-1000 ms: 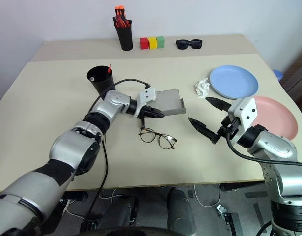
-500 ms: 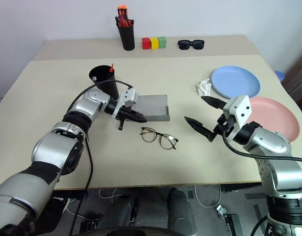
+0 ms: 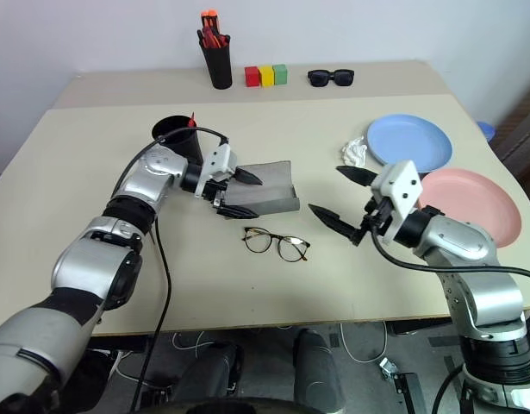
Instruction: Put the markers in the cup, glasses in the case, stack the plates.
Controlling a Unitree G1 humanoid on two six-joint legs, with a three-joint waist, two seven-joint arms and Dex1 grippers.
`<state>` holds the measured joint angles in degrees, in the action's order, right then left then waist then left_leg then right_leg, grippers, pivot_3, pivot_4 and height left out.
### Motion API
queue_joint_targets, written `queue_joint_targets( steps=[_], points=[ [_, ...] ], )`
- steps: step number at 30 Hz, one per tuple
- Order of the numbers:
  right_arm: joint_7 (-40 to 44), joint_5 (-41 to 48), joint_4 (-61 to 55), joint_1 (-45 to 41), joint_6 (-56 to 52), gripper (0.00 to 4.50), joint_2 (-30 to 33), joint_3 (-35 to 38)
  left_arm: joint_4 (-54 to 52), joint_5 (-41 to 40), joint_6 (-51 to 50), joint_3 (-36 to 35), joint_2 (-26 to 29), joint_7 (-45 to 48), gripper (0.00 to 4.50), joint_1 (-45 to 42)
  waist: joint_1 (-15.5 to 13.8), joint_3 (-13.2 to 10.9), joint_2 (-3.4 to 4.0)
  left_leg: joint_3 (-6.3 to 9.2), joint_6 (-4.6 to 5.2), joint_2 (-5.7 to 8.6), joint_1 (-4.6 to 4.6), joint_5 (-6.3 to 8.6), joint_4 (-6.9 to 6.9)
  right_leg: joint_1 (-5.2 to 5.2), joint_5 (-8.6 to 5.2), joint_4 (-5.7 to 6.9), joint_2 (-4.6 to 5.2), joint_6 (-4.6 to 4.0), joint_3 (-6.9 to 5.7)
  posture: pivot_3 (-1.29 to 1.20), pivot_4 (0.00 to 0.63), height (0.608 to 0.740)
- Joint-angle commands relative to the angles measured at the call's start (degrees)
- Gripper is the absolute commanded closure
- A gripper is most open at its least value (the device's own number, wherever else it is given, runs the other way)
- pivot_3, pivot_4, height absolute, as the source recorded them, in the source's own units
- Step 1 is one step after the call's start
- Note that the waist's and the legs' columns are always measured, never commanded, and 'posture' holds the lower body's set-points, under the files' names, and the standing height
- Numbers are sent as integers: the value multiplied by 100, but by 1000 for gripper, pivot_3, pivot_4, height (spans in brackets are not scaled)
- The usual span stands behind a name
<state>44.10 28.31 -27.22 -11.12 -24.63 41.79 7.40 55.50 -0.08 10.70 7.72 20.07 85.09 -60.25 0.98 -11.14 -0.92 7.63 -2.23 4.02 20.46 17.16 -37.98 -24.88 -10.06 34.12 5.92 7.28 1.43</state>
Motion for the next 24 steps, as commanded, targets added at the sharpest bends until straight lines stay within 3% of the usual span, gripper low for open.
queue_joint_targets(
  steps=[1, 5, 10, 17, 23, 24],
  points=[
    [-277, -238, -555, -266, -440, 0, 99, -410, -1321, -638, -858, -310, 347, 237, 71, 505, 0, 0, 0, 0, 1, 0, 0, 1, 0, 0, 0, -1, 0, 0, 0, 0, 150, 740],
    [-640, -938, -769, -633, -817, 0, 13, -1313, -3656, -1740, -2351, -852, 829, 106, 71, 1810, 7, 0, 1, 4, 3, -2, 3, 2, 0, -4, 0, 2, 0, 0, 1, 0, 150, 740],
    [-815, -1222, -759, -1041, -1284, 0, -182, -1841, -5399, -2691, -3336, -1560, 1274, -464, 71, 3159, -41, 0, 1, 4, 2, -3, 2, 2, -1, -7, 1, 2, 0, -2, 2, 0, 150, 740],
    [-636, -1217, -671, -1391, -2465, 0, -106, -2317, -6243, -2911, -3014, -2051, 1862, -703, 71, 4286, -34, 0, 2, 2, 1, -3, 1, 2, -2, -2, 0, -6, 1, -5, 1, 0, 150, 740],
    [-674, -1395, -544, -1697, -2986, 0, -202, -2699, -6571, -3063, -2938, -2104, 1920, -960, 71, 4681, -43, 0, 2, 2, 2, -4, 2, 2, -1, -2, -1, -6, 0, -5, 0, 0, 150, 740],
    [-680, -1428, -539, -1698, -3008, 255, -218, -2782, -6589, -3056, -2911, -2078, 1913, -995, 21, 4705, -45, 0, 2, 2, 2, -4, 2, 2, -1, -2, -1, -7, 0, -5, 0, 0, 150, 740]
  ],
)
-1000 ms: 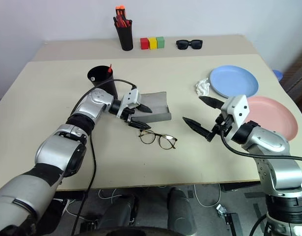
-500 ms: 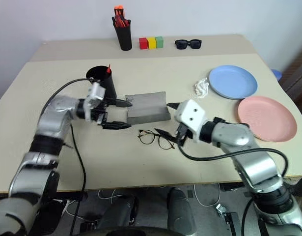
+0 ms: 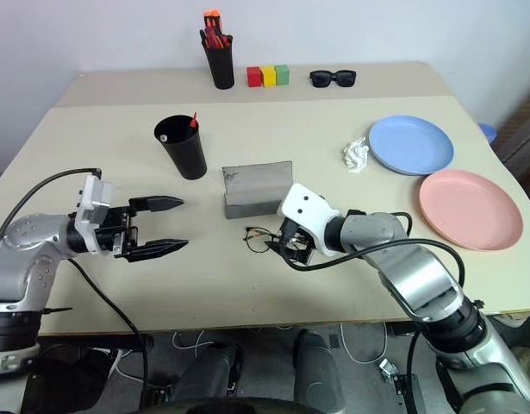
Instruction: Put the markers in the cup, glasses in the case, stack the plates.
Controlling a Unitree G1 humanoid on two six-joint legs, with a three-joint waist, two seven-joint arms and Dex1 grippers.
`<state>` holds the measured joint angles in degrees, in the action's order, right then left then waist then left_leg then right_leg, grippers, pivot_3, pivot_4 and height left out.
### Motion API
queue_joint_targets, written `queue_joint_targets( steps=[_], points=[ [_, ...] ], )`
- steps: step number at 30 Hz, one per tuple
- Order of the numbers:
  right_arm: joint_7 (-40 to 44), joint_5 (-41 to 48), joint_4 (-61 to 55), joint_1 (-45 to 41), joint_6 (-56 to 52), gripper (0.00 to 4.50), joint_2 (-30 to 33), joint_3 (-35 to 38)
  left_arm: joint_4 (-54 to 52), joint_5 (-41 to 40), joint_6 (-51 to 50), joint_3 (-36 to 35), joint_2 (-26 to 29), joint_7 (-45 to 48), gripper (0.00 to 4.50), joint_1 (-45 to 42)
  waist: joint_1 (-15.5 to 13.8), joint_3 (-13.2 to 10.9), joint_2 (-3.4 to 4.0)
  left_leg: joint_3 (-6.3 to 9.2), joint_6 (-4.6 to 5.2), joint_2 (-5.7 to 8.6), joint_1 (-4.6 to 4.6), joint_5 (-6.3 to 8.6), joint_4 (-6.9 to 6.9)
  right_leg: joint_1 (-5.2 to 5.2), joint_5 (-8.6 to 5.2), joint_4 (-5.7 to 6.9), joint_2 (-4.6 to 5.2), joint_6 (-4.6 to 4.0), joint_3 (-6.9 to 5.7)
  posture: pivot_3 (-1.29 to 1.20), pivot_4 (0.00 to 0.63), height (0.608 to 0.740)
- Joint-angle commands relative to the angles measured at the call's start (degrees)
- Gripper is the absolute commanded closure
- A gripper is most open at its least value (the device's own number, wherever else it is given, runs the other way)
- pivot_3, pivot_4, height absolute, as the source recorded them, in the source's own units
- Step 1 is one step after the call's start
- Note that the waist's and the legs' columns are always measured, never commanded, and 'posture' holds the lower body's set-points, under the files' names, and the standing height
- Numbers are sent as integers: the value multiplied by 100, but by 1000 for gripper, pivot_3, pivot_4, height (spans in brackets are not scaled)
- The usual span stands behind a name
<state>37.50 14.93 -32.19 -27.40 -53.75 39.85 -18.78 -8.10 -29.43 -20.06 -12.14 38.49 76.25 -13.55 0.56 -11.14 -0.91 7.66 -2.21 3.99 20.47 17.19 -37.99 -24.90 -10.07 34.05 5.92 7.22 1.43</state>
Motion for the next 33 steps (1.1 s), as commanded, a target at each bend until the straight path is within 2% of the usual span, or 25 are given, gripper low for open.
queue_joint_targets(
  steps=[1, 2, 5, 13, 19, 21, 26, 28, 30, 31, 33],
  points=[
    [-37, -125, -24, -75, -115, 531, -52, -230, -241, -115, 194, -63, 66, -140, 0, 52, 2, 0, 0, 0, 0, 0, 0, 0, 0, 1, 0, -1, 0, 0, 0, 0, 150, 740],
    [-67, -175, 6, -82, -132, 799, -70, -291, -256, -110, 221, -31, 59, -164, 0, 72, 8, 0, 0, -1, 0, 1, 0, 0, 0, 1, 0, -2, 0, 0, 0, 0, 150, 740],
    [-57, -381, 22, -94, -109, 2292, 43, -512, -300, -84, 280, 69, 61, -200, 0, 116, 17, 0, 0, -2, 0, 0, 0, 0, 1, -1, 0, -2, 0, 0, 0, 0, 150, 740],
    [46, -740, 52, -115, -112, 2292, 313, -750, -281, -47, 420, 265, 60, -267, 0, 85, 15, 0, 0, -3, 0, 0, 1, 0, 1, -1, 0, -3, 0, 0, 0, 0, 150, 740],
    [55, -766, 136, -190, -243, 2292, 202, -704, -281, -9, 564, 417, 18, -376, 0, 69, 15, 0, 0, -3, 0, 0, 1, 0, 2, -1, 0, -4, 0, 0, 0, 0, 150, 740],
    [66, -801, 140, -181, -230, 2829, 192, -758, -294, -36, 574, 435, 37, -396, 0, 82, 15, 0, 0, -3, 0, 0, 1, 0, 1, -1, 0, -3, 0, 0, 0, 0, 150, 740],
    [113, -893, 128, -165, -178, 2829, 218, -834, -310, -65, 582, 431, 74, -418, 0, 123, 14, 0, 0, -3, 1, 0, 1, 0, 2, -1, 0, -4, 0, 0, 0, 0, 150, 740],
    [135, -899, 147, -171, -162, 3340, 217, -825, -298, -54, 602, 431, 78, -417, 0, 127, 14, 0, 0, -3, 0, 0, 1, 0, 2, -1, 0, -4, 0, 1, 0, 0, 150, 740],
    [160, -912, 168, -175, -141, 4190, 219, -823, -289, -61, 601, 438, 72, -426, 0, 118, 14, 0, 0, -3, 1, 0, 1, 0, 2, -1, 0, -4, 0, 1, 0, 0, 150, 740],
    [185, -917, 175, -175, -124, 4424, 228, -828, -279, -57, 611, 446, 68, -430, 0, 110, 14, 0, 0, -3, 1, 0, 1, 1, 2, -1, 0, -4, 0, 1, 0, 0, 150, 740],
    [211, -943, 182, -167, -94, 4424, 232, -837, -259, -47, 627, 465, 58, -439, 0, 93, 14, 0, -1, -2, 1, -1, 0, 1, 2, 0, -1, -5, 0, 1, -1, 0, 150, 740]
  ],
)
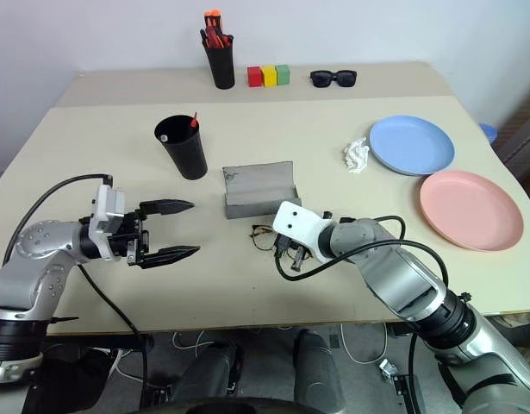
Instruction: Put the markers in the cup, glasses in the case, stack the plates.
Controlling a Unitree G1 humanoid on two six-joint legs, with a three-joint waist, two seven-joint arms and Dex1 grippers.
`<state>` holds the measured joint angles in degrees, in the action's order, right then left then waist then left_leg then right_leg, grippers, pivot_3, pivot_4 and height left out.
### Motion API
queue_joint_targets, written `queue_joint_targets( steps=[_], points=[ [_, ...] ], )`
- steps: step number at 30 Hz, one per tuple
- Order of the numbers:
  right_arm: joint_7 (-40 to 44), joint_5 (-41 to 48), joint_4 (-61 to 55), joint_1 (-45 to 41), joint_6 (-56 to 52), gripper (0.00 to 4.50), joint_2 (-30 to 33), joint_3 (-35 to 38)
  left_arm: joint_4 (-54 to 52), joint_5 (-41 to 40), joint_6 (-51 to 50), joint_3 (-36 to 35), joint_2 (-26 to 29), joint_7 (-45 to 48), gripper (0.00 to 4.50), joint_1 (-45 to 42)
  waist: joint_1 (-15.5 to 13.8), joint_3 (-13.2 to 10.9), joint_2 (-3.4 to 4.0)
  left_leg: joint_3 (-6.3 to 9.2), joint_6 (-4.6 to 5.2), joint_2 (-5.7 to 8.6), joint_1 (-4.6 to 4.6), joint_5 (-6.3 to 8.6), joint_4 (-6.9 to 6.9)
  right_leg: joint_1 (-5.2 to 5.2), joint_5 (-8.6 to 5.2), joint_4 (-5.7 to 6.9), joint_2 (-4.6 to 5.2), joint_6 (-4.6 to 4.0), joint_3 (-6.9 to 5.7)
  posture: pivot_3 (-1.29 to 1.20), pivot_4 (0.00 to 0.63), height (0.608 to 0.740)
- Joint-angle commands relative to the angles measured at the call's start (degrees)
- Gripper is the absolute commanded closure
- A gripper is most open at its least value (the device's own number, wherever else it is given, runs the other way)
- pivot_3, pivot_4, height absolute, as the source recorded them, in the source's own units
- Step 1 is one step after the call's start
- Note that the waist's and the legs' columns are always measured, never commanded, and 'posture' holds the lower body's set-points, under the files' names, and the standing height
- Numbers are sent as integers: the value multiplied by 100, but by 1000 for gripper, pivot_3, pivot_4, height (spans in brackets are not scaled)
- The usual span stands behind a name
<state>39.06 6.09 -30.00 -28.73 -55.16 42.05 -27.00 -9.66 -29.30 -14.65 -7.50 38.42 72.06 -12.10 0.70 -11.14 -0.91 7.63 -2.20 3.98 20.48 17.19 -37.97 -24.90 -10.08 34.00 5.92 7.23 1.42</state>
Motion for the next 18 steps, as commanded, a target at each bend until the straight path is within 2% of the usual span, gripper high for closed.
queue_joint_targets(
  steps=[1, 5, 11, 14, 18],
  points=[
    [75, -74, -39, -34, 54, 4424, 17, -25, -97, -60, 86, 8, 62, -21, 0, -58, 0, 0, 0, 0, 0, 0, 0, 0, 0, 0, 0, 0, 0, 0, 0, 0, 150, 740],
    [242, -37, -166, -9, 115, 4424, 138, 81, -80, -90, 46, -6, 61, -40, 0, -50, 0, 0, 0, 0, 0, 0, 0, 0, 0, 0, 0, 0, 0, 0, 0, 0, 150, 740],
    [806, 519, -393, -227, 57, 4424, 459, 837, 26, -245, -122, -279, 110, -238, 0, -78, -4, -1, 1, 0, 1, -1, 2, 1, 0, 0, 0, -3, 0, 1, -1, 0, 150, 740],
    [740, 586, -99, -583, 301, 4424, 309, 1251, -41, -362, -223, -398, 117, -377, 0, -11, 19, -2, 4, -1, 1, -2, 2, 1, 1, -2, 0, -3, 0, 1, -1, 0, 150, 740],
    [559, 216, 630, -1118, 1090, 4424, 75, 1172, -39, -327, -170, -366, 126, -407, 0, -21, 16, -2, 3, -3, 1, -4, 0, 1, 5, -3, 0, -4, -1, 1, -2, 0, 150, 740]
  ],
)
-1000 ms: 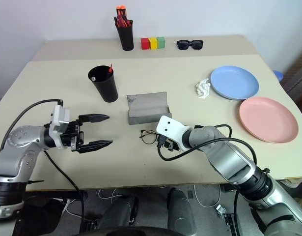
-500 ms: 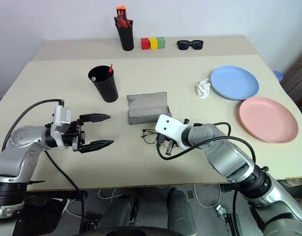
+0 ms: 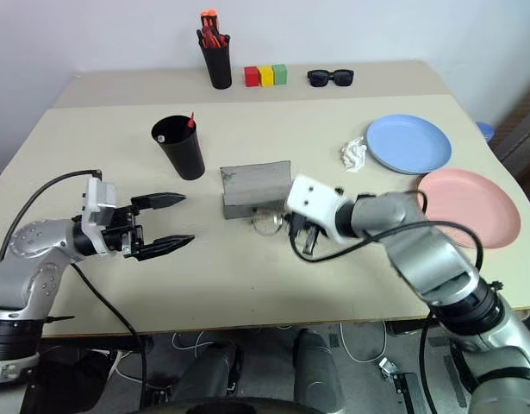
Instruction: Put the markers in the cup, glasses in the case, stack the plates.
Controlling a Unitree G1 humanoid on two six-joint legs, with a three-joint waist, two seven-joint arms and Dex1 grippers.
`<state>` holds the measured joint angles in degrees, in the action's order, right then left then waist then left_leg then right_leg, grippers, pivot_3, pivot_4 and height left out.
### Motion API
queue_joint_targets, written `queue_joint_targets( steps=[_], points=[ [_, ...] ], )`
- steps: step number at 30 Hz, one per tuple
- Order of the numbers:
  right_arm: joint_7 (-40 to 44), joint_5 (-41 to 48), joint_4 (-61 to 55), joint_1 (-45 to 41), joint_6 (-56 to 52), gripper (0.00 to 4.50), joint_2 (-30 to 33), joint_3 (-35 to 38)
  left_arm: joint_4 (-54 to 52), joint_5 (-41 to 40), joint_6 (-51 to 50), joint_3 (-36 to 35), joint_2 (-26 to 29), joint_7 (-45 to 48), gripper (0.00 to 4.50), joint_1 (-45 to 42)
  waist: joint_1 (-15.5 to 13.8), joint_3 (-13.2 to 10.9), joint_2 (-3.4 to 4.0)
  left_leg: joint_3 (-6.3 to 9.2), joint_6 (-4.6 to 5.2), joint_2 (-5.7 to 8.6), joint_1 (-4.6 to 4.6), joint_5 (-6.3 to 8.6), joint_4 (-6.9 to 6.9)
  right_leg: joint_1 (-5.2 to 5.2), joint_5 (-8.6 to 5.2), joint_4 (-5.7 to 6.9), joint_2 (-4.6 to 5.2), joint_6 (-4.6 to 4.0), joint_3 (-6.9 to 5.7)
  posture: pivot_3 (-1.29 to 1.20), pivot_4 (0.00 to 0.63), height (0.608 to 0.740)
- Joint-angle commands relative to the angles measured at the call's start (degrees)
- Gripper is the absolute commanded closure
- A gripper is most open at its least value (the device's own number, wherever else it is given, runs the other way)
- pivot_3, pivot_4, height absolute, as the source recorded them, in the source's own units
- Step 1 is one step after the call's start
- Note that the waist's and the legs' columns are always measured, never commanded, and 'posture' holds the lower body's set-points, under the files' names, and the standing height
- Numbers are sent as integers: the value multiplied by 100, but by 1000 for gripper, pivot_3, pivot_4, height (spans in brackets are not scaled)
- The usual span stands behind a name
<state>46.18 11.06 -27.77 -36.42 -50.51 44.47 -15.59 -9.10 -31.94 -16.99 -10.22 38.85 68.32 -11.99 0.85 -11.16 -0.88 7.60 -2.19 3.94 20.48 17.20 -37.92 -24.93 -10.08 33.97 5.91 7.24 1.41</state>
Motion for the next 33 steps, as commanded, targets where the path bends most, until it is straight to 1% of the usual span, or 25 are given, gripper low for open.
queue_joint_targets(
  steps=[1, 5, 9, 13, 16, 19, 23, 28, 32, 33],
  points=[
    [-189, -392, 570, -440, 808, 4424, -206, -14, -87, -50, 83, -87, 84, -38, 0, -39, 1, 0, 0, 0, 0, 0, 1, 0, 0, 0, 0, -2, 0, 0, 0, 0, 150, 740],
    [-401, -820, 1252, -847, 1604, 4424, -557, -170, -71, -11, 129, -96, 49, -157, 0, -75, -3, 0, 0, -1, 0, 1, 4, 0, 0, -2, 1, -3, 0, -1, 0, 0, 150, 740],
    [-585, -1459, 2121, -1170, 2660, 4424, -974, -626, -132, 46, 191, -69, 58, -234, 0, 15, 14, -1, 0, -2, -1, 1, 6, 0, 2, -7, 2, -3, 0, -2, 1, 0, 150, 740],
    [-729, -1879, 2842, -1194, 3524, 4424, -1372, -885, -233, 24, 180, -39, 52, -337, 0, 19, 19, -1, 1, -2, -2, 1, 6, -1, 7, -13, 2, -1, 0, -3, 1, 0, 150, 740],
    [-782, -2035, 3233, -1113, 3954, 4424, -1614, -946, -256, 17, 172, -27, 59, -377, 0, 18, 16, -1, 1, -3, -3, 2, 13, -1, 7, -21, 4, 1, 0, -5, 2, 0, 150, 740],
    [-628, -2208, 3451, -997, 4154, 4424, -1637, -1025, -273, 11, 164, -12, 66, -402, 0, 11, 7, -1, 1, -3, -3, 2, 14, -1, 8, -23, 4, 2, 0, -5, 2, 0, 150, 740],
    [-354, -2250, 3291, -744, 4131, 4424, -1555, -966, -300, 0, 173, -19, 70, -419, 0, 57, 13, -1, 2, -3, -3, 3, 14, -1, 8, -23, 4, 2, 0, -5, 2, 0, 150, 740],
    [-185, -2407, 3119, -512, 4351, 4424, -1401, -932, -340, 2, 172, 23, 49, -450, 0, 74, 21, -2, 3, -3, -3, 2, 13, -1, 10, -23, 4, 3, 0, -6, 2, 0, 150, 740],
    [-17, -2158, 3071, -494, 4082, 4424, -1520, -736, -282, 17, 184, 45, 55, -443, 0, 5, 29, -2, 3, -3, -3, 2, 13, -1, 10, -24, 4, 4, -1, -6, 2, 0, 150, 740],
    [30, -2149, 3095, -503, 4068, 4160, -1519, -722, -259, 32, 204, 53, 54, -440, 0, -22, 25, -2, 3, -3, -3, 2, 12, -1, 10, -23, 4, 4, -1, -6, 2, 0, 150, 740]
  ],
)
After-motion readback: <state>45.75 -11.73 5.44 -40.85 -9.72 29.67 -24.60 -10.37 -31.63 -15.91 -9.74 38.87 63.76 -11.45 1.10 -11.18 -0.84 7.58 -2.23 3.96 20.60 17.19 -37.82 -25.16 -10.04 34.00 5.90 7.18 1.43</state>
